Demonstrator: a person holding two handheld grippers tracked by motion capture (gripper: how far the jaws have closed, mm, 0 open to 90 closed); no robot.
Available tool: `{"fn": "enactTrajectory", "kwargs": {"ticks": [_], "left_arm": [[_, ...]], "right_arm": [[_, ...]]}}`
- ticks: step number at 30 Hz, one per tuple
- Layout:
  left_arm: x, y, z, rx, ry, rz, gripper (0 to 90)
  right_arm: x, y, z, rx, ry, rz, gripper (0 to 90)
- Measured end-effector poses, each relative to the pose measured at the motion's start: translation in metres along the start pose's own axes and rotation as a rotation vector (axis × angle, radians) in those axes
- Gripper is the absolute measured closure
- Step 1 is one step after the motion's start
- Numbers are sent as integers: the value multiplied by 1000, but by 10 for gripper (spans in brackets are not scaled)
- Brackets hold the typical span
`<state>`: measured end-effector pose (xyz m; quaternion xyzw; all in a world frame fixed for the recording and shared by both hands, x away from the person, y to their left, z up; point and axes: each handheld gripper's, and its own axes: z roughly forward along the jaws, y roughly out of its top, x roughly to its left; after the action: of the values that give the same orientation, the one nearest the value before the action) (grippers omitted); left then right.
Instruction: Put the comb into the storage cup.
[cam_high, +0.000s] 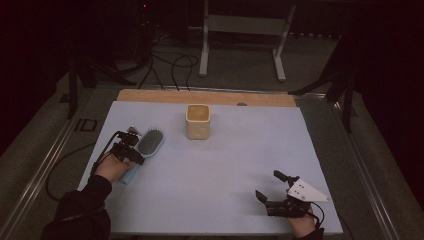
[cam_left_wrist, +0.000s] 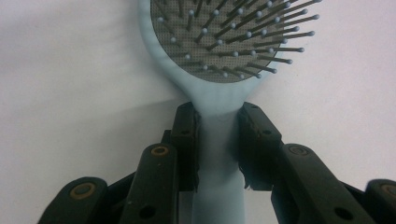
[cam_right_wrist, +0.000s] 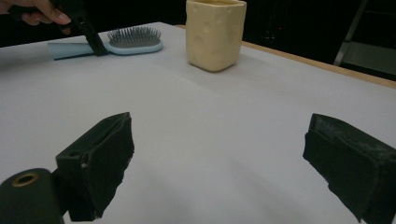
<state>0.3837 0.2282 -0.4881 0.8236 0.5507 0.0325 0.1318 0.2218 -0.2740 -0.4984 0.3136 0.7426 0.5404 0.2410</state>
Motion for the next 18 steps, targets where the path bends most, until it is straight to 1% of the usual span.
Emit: {"fn": "enactTrajectory", "kwargs": {"ticks": [4, 5, 6, 7, 8, 10, 11, 14, 15, 18], "left_arm": [[0, 0, -7, -48, -14, 2, 705], [-1, 0, -9, -66, -10, -2, 705], [-1, 0, -11, -72, -16, -1, 705], [-2, 0, -13, -75, -16, 8, 705], [-4, 0, -15, -86, -7, 14, 705], [-6, 1, -19, -92, -16, 28, 705], [-8, 1, -22, -104, -10, 29, 705], [-10, 1, -27, -124, -29, 36, 705], [-11, 1, -29, -124, -35, 47, 705], [-13, 1, -34, -149, -41, 48, 705]], "right_arm": [[0, 0, 0, 1, -1, -1, 82], [0, 0, 0, 0, 0, 1, 82], [0, 0, 0, -1, 0, -1, 82], [0, 0, 0, 0, 0, 0, 82], [0, 0, 0, 1, 0, 1, 82], [0, 0, 0, -2, 0, -1, 82], [0, 0, 0, -4, 2, 0, 82], [-1, 0, 0, 0, 1, 2, 82], [0, 0, 0, -1, -1, 2, 82], [0, 0, 0, -2, 0, 1, 82]]}}
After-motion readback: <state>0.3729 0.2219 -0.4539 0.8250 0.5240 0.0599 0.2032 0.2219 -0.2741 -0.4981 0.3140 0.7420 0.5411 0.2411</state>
